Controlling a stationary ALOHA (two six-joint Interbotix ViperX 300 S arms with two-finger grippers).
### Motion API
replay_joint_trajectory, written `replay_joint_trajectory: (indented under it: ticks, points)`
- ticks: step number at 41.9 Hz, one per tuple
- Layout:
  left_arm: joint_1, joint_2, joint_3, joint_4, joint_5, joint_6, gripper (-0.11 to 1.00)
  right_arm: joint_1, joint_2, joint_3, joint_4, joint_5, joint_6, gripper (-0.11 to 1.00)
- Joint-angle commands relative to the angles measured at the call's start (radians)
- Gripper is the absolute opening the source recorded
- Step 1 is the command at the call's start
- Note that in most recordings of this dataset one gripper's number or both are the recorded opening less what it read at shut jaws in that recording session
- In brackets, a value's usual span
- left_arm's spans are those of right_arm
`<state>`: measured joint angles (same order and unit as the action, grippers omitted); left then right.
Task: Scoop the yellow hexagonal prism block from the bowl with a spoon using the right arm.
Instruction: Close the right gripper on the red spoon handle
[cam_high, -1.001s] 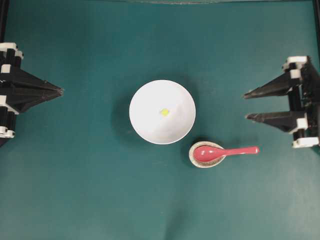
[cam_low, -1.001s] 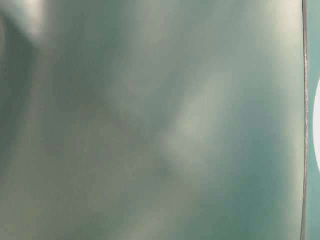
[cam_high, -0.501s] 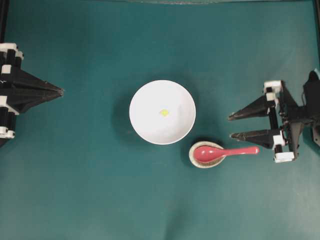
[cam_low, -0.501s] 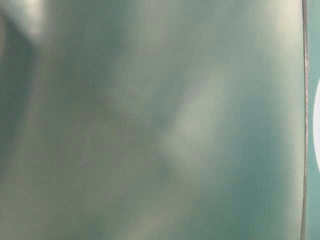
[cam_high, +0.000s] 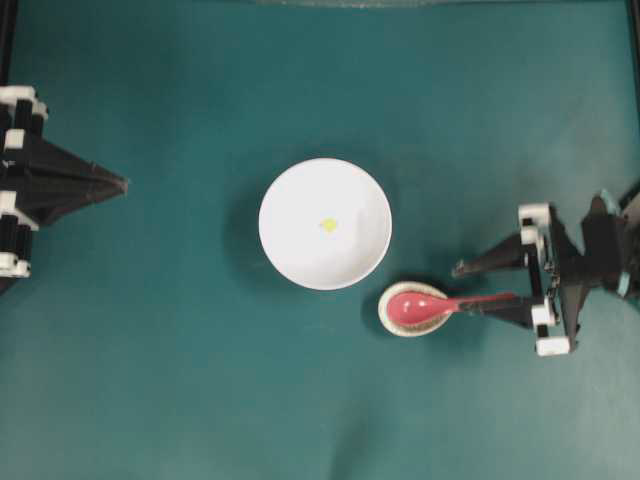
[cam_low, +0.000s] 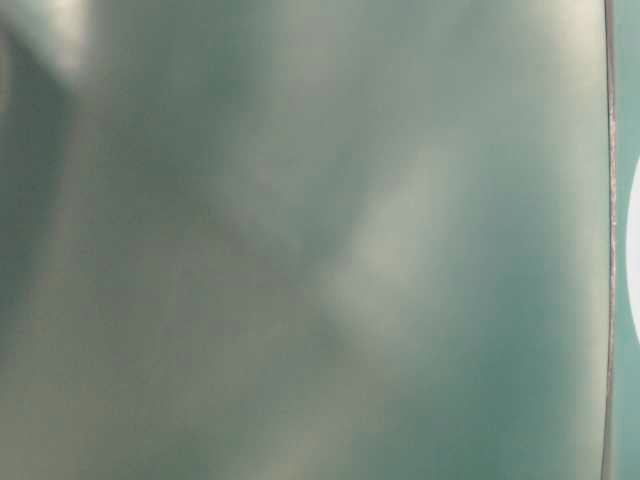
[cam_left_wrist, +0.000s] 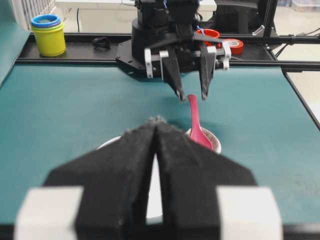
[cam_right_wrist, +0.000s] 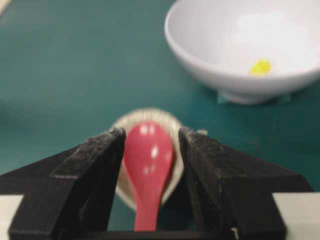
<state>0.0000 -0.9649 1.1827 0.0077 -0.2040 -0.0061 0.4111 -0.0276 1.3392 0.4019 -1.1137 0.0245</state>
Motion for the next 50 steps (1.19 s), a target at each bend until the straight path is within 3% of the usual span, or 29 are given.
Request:
replay_joint_trajectory:
  ticks: [1, 14, 41, 45, 50]
  points:
    - [0.0, 0.006, -0.014, 0.002, -0.002, -0.002, 0.0, 0.043, 0.035, -0.018, 0.049, -0.025, 0.002, 0.53]
    - [0.0, 0.008, -0.012, 0.002, 0.003, -0.002, 0.0, 0.084, 0.12, -0.023, 0.1, -0.017, 0.046, 0.53]
    - [0.0, 0.008, -0.014, 0.002, 0.011, -0.002, 0.0, 0.091, 0.14, -0.017, 0.1, 0.034, 0.063, 0.52]
    - [0.0, 0.008, -0.014, 0.002, 0.012, -0.002, 0.0, 0.091, 0.14, -0.017, 0.1, 0.038, 0.061, 0.48]
    - [0.0, 0.008, -0.014, 0.002, 0.012, -0.002, 0.0, 0.091, 0.14, -0.018, 0.1, 0.041, 0.061, 0.33]
